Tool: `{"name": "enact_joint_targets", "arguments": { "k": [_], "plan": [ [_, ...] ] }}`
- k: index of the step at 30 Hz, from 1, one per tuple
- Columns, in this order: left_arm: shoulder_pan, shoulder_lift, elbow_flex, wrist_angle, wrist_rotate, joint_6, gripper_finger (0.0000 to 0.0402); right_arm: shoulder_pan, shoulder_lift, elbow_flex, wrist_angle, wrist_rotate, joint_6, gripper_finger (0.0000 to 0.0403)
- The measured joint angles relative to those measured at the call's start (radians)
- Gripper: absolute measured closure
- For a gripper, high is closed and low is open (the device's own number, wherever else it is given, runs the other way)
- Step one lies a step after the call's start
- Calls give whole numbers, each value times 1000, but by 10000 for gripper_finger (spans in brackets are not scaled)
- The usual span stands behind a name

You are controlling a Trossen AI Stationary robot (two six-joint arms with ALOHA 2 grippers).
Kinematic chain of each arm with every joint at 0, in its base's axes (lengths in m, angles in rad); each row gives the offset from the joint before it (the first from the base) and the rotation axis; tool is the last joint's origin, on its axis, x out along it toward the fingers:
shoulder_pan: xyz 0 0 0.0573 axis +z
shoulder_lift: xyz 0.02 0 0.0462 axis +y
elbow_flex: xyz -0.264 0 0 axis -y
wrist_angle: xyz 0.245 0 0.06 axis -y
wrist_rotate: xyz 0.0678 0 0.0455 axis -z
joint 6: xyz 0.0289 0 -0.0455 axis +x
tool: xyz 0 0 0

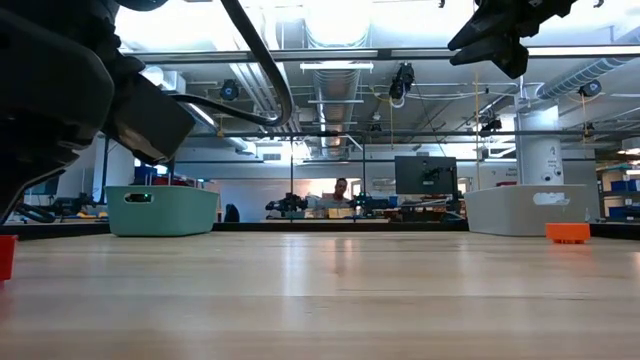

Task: Sort blocks
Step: Put the red game piece into the orange bin

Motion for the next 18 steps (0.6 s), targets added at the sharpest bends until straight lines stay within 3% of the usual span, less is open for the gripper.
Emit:
{"name": "enact_joint_targets", "arguments": {
  "k": [12, 18],
  "plan": [
    [2, -60, 59, -65, -50, 26, 277, 0, 0, 0, 0, 0, 0, 298],
    [-4, -109, 183, -218, -41, 94, 278, 0, 0, 0, 0, 1, 14, 294]
  ]
}}
